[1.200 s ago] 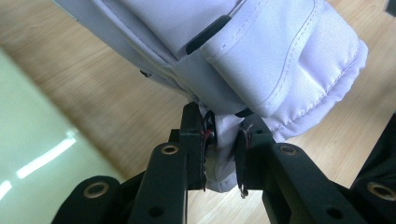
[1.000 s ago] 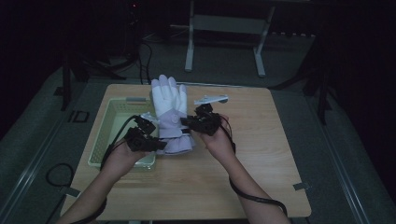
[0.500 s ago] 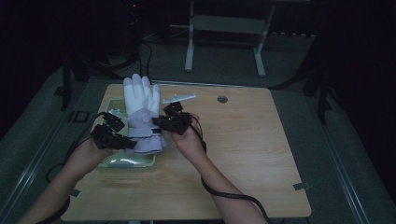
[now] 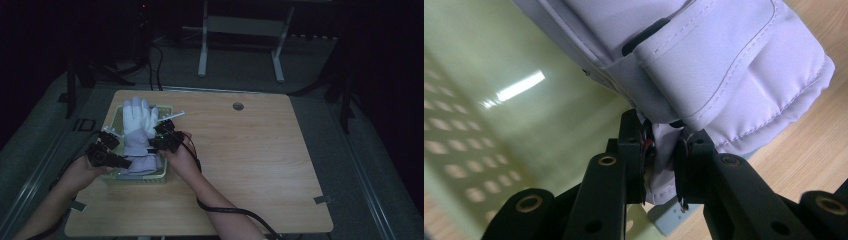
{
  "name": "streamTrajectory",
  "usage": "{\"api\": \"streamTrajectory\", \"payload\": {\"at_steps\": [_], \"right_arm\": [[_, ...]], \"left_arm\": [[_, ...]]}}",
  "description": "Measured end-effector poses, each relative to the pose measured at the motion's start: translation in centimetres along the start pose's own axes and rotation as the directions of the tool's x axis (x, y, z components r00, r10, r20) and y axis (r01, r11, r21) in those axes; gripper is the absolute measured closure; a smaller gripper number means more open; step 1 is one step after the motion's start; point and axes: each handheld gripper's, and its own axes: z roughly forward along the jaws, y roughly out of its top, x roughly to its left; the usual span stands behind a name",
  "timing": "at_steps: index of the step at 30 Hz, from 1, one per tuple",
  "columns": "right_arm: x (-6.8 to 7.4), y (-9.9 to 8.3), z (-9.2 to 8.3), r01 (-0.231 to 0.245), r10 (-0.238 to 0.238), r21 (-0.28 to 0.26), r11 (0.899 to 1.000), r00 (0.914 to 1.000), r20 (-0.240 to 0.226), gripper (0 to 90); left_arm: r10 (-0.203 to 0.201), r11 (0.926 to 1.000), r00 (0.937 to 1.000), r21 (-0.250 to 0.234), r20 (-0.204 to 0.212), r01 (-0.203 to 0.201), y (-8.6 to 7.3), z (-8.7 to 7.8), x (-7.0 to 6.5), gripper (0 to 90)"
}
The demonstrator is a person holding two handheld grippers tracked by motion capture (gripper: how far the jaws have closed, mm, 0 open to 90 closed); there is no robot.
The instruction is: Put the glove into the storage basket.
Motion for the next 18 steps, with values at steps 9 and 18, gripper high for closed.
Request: {"api": "streamTrajectory", "payload": {"at_steps": [9,18], "right_arm": [[-0.8,-0.9,2.1,-0.047,0.041,0.137,0.989,0.9979,0.049,78.7],[-0.4,-0.8,3.4,-0.01,-0.008,0.218,0.976,0.9968,0.079,70.4]], "left_arm": [[-0.017,0.9972,0.9997,0.073,0.019,0.015,0.4,2.3,0.6,77.0],[-0.041,0.9926,0.9991,0.115,0.007,0.04,0.0,4.1,1.8,75.4]]}}
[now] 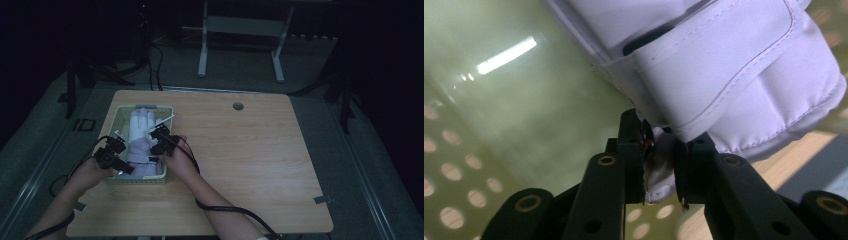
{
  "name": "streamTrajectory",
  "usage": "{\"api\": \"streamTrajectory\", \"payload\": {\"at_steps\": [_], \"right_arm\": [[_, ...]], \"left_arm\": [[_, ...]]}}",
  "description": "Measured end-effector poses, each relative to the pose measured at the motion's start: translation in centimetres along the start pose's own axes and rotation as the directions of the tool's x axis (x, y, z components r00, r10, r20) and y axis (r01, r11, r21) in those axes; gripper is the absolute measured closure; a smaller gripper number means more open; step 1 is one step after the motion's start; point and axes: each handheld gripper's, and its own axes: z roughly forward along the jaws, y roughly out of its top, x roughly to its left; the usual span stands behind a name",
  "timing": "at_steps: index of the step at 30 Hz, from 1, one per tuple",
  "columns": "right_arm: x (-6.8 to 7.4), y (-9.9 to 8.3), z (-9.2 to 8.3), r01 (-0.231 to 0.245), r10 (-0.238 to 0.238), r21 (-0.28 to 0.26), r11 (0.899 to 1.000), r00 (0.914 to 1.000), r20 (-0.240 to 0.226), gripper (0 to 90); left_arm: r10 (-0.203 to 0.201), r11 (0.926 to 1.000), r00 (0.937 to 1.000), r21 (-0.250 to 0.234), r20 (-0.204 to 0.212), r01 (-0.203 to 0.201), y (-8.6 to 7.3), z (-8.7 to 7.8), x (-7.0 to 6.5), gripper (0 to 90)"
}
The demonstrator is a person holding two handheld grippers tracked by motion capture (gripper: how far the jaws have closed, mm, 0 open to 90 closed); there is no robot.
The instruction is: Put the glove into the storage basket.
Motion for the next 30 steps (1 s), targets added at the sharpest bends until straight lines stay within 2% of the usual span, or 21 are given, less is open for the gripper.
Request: {"api": "streamTrajectory", "payload": {"at_steps": [1,4,9,10,12,13,14,15,16,17,18,19,21,22,23,24,25,26,27,29,30], "right_arm": [[0.0,0.0,0.0,0.0,0.0,0.0,1.0,1.0,0.0,70.4],[0.2,0.0,0.3,0.029,-0.029,0.001,1.0,0.9995,0.008,61.2],[0.0,0.0,0.2,0.016,-0.016,-0.008,1.0,0.9999,-0.002,55.0],[0.0,0.0,0.0,0.024,-0.024,-0.025,0.999,0.9997,0.001,49.4],[0.1,0.0,-0.2,0.028,-0.028,-0.032,0.999,0.9995,0.013,45.8],[0.2,0.1,-0.5,0.036,-0.035,-0.051,0.998,0.9991,0.025,34.6],[0.0,0.3,-1.1,0.058,-0.059,-0.091,0.994,0.9982,-0.007,29.7],[0.0,0.3,-1.1,0.058,-0.059,-0.091,0.994,0.9982,-0.007,29.7],[-0.2,0.4,-1.7,0.075,-0.076,-0.116,0.99,0.9971,-0.006,27.6],[-0.2,0.4,-1.7,0.075,-0.076,-0.116,0.99,0.9971,-0.006,27.6],[-0.6,0.4,-2.2,0.063,-0.066,-0.126,0.99,0.9976,-0.02,26.3],[-0.6,0.4,-2.2,0.063,-0.066,-0.126,0.99,0.9976,-0.02,26.3],[-0.8,0.5,-2.7,0.066,-0.071,-0.147,0.987,0.9969,-0.032,25.2],[-1.0,0.5,-3.2,0.064,-0.073,-0.155,0.986,0.9961,-0.05,24.9],[-1.0,0.5,-3.2,0.064,-0.073,-0.155,0.986,0.9961,-0.05,24.9],[-1.0,0.5,-3.5,0.088,-0.095,-0.155,0.984,0.9946,-0.042,23.2],[-1.0,0.5,-3.5,0.088,-0.095,-0.155,0.984,0.9946,-0.042,23.2],[-1.0,0.5,-3.6,0.09,-0.097,-0.156,0.984,0.9943,-0.043,22.8],[-1.0,0.4,-4.0,0.099,-0.108,-0.161,0.982,0.9929,-0.049,22.4],[-1.0,0.3,-4.5,0.112,-0.123,-0.175,0.978,0.9911,-0.051,21.0],[-1.1,0.2,-4.9,0.114,-0.126,-0.176,0.978,0.9902,-0.06,20.5]], "left_arm": [[0.0,1.0,1.0,0.0,0.0,0.0,0.0,0.0,0.0,73.9],[0.008,0.9999,0.9998,-0.011,-0.017,-0.008,-0.2,0.3,0.0,67.0],[-0.001,0.9993,0.9998,-0.037,-0.021,0.001,-0.3,0.1,0.0,62.1],[0.011,0.9993,0.9996,-0.036,-0.026,-0.012,-0.3,0.1,-0.1,60.1],[0.006,0.9989,0.9997,-0.046,-0.023,-0.007,-0.3,0.0,-0.2,59.8],[0.009,0.9987,0.9997,-0.049,-0.023,-0.01,-0.3,-0.1,-0.2,59.4],[0.006,0.9975,0.9998,-0.07,-0.017,-0.007,-0.3,-0.3,-0.2,53.3],[0.001,0.9962,0.9999,-0.087,-0.012,-0.002,-0.3,-0.5,-0.2,53.3],[-0.01,0.9941,0.9999,-0.108,-0.007,0.009,-0.3,-0.8,-0.2,46.5],[-0.012,0.9923,0.9999,-0.124,-0.002,0.011,-0.3,-1.0,-0.2,46.5],[-0.012,0.9885,0.9999,-0.15,0.001,0.012,-0.4,-1.3,-0.3,29.4],[-0.01,0.9863,1.0,-0.165,0.0,0.01,-0.4,-1.5,-0.4,29.4],[0.0,0.9817,1.0,-0.191,0.001,0.0,-0.3,-1.8,-0.8,14.5],[-0.001,0.9751,0.9998,-0.222,-0.022,-0.004,-0.2,-2.1,-1.2,12.0],[-0.001,0.9751,0.9998,-0.222,-0.022,-0.004,-0.2,-2.1,-1.2,10.1],[-0.009,0.9689,0.9999,-0.247,0.006,0.01,-0.1,-2.3,-1.6,6.4],[-0.009,0.9689,0.9999,-0.247,0.006,0.01,-0.1,-2.3,-1.6,5.5],[-0.015,0.9619,0.9999,-0.273,0.007,0.016,-0.1,-2.6,-1.9,5.5],[-0.017,0.9599,0.9998,-0.28,0.009,0.019,0.0,-2.7,-2.0,2.3],[-0.001,0.9557,0.9999,-0.294,0.015,0.005,0.0,-2.8,-2.5,1.9],[0.009,0.9491,0.9999,-0.315,-0.01,-0.012,0.0,-3.0,-3.0,1.9]]}}
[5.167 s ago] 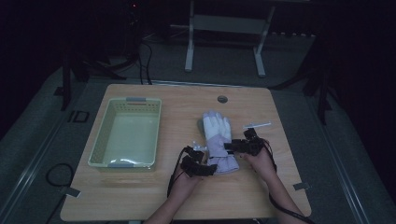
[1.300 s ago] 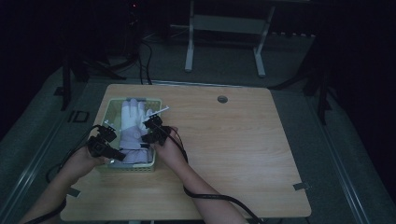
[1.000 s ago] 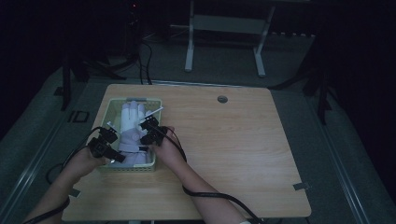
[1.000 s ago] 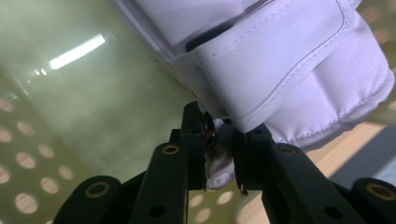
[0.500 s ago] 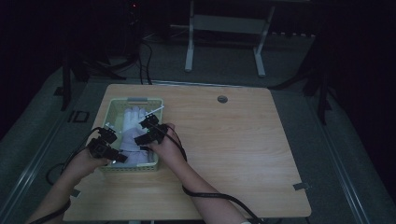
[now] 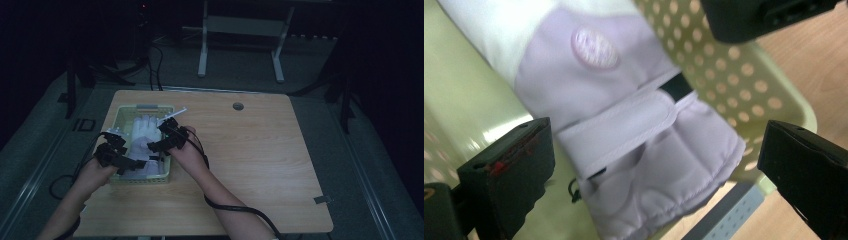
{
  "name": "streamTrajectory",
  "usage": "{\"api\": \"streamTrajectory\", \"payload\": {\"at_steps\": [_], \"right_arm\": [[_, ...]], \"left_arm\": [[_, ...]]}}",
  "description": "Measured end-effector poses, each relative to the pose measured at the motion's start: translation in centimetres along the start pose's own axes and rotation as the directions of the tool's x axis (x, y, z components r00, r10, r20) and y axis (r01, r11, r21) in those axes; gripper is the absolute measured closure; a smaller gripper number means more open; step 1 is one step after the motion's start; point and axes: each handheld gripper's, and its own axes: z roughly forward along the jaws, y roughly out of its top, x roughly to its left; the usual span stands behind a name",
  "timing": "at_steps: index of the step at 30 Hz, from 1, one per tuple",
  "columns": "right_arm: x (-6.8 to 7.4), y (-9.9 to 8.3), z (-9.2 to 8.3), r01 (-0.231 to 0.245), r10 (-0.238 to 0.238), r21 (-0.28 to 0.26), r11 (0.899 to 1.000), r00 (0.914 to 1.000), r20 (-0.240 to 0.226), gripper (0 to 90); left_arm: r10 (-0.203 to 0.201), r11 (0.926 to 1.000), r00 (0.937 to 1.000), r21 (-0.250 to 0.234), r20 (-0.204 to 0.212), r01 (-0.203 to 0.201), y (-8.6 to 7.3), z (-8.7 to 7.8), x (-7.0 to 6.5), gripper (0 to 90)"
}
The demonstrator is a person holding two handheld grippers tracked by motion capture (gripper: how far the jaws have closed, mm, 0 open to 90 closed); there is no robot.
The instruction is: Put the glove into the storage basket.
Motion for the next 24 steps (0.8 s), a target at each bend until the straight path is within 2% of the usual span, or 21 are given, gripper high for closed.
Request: {"api": "streamTrajectory", "payload": {"at_steps": [2,3,8,11,14,19,22,24], "right_arm": [[-0.1,-0.1,-0.4,0.013,-0.013,0.006,1.0,0.9999,0.005,19.8],[-0.1,-0.1,-0.4,0.013,-0.013,0.006,1.0,0.9999,0.005,19.8],[-0.8,-0.4,-1.8,0.024,-0.024,-0.009,1.0,0.9995,0.02,19.3],[-1.1,-0.7,-2.2,0.04,-0.04,-0.001,0.999,0.9989,0.025,18.7],[-1.9,-1.3,-3.0,0.037,-0.036,-0.008,0.999,0.9988,0.034,18.5],[-2.8,-1.8,-4.0,0.034,-0.033,-0.02,0.999,0.9983,0.048,17.4],[-3.7,-2.4,-5.0,0.033,-0.031,-0.023,0.999,0.9975,0.063,17.3],[-4.2,-2.8,-5.5,0.041,-0.039,-0.017,0.999,0.9964,0.075,17.3]], "left_arm": [[0.029,0.9994,0.9996,-0.018,-0.003,-0.029,0.2,-0.2,-1.0,1.9],[0.029,0.9994,0.9996,-0.018,-0.003,-0.029,0.2,-0.2,-1.0,1.9],[0.067,0.9967,0.9974,-0.047,0.024,-0.066,0.4,0.0,-2.8,2.0],[0.081,0.9957,0.9966,-0.046,0.014,-0.08,0.5,0.2,-3.3,2.0],[0.083,0.9938,0.9958,-0.077,0.038,-0.08,0.9,0.4,-4.1,2.0],[0.094,0.9907,0.9948,-0.102,0.039,-0.09,1.5,0.8,-5.2,2.0],[0.1,0.9849,0.9912,-0.15,0.088,-0.086,2.1,1.2,-6.2,2.0],[0.109,0.98,0.9903,-0.176,0.086,-0.092,2.4,1.5,-6.9,2.0]]}}
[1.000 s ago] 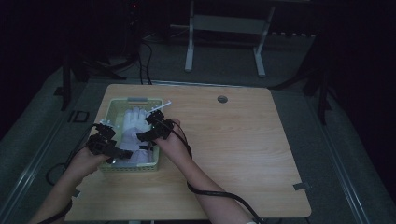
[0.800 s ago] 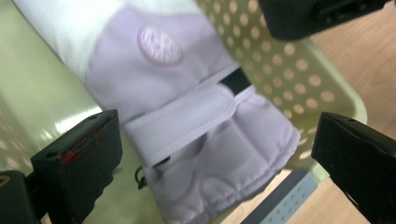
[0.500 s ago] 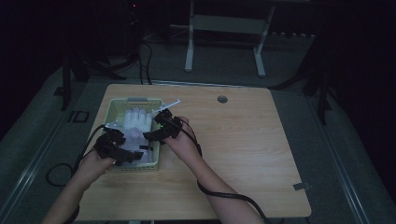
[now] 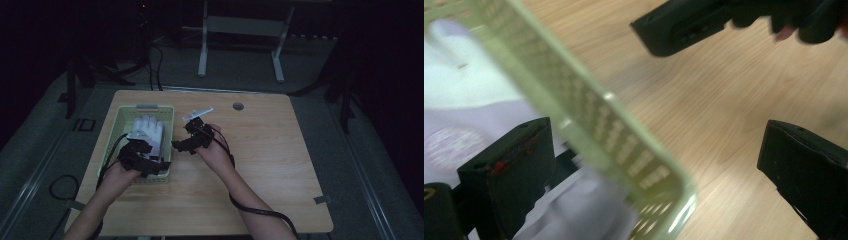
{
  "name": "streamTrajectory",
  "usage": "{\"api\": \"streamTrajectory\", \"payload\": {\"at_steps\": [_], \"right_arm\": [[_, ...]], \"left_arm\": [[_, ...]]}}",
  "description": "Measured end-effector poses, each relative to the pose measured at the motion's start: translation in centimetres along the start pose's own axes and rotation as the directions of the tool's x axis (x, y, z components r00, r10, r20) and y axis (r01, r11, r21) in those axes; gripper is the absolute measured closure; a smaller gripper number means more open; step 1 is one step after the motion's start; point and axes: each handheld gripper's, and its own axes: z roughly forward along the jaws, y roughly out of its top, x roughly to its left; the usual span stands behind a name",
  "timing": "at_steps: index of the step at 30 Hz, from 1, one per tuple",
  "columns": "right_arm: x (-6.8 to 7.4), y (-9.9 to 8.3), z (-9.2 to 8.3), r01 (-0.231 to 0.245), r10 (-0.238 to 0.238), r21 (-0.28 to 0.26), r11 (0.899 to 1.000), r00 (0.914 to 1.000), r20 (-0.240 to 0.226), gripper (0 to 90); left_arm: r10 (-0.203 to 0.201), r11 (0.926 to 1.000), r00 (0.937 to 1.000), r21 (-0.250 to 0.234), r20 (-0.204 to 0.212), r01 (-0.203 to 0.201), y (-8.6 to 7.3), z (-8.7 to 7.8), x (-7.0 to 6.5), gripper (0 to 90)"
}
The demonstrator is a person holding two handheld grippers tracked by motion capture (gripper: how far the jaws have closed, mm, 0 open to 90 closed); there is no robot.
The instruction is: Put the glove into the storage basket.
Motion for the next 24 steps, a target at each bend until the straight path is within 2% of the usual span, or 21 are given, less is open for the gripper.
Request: {"api": "streamTrajectory", "payload": {"at_steps": [2,6,8,12,21,24], "right_arm": [[-0.5,-0.5,-0.4,0.003,-0.003,0.005,1.0,0.9999,0.011,17.3],[-1.5,-1.6,-1.2,-0.002,0.002,0.01,1.0,0.9998,0.022,17.3],[-2.1,-2.2,-1.5,-0.007,0.007,0.012,1.0,0.9996,0.027,17.3],[-3.3,-3.4,-2.3,-0.025,0.025,0.003,1.0,0.9991,0.033,17.3],[-5.1,-6.8,-3.4,-0.025,0.025,0.0,1.0,0.9983,0.052,17.2],[-5.5,-7.5,-3.5,-0.027,0.027,0.004,1.0,0.9982,0.054,16.9]], "left_arm": [[0.014,0.9998,0.9999,-0.012,0.003,-0.014,0.2,0.4,-0.7,2.0],[0.045,0.999,0.9988,-0.004,0.02,-0.045,0.6,1.4,-2.0,2.1],[0.057,0.9984,0.9972,-0.007,0.048,-0.057,0.7,1.9,-2.5,2.1],[0.087,0.9962,0.9948,-0.004,0.052,-0.087,0.8,3.0,-3.4,2.3],[0.141,0.9892,0.9851,0.027,0.099,-0.144,0.4,5.6,-5.9,2.3],[0.15,0.9879,0.9825,0.023,0.111,-0.153,0.2,6.2,-6.6,2.3]]}}
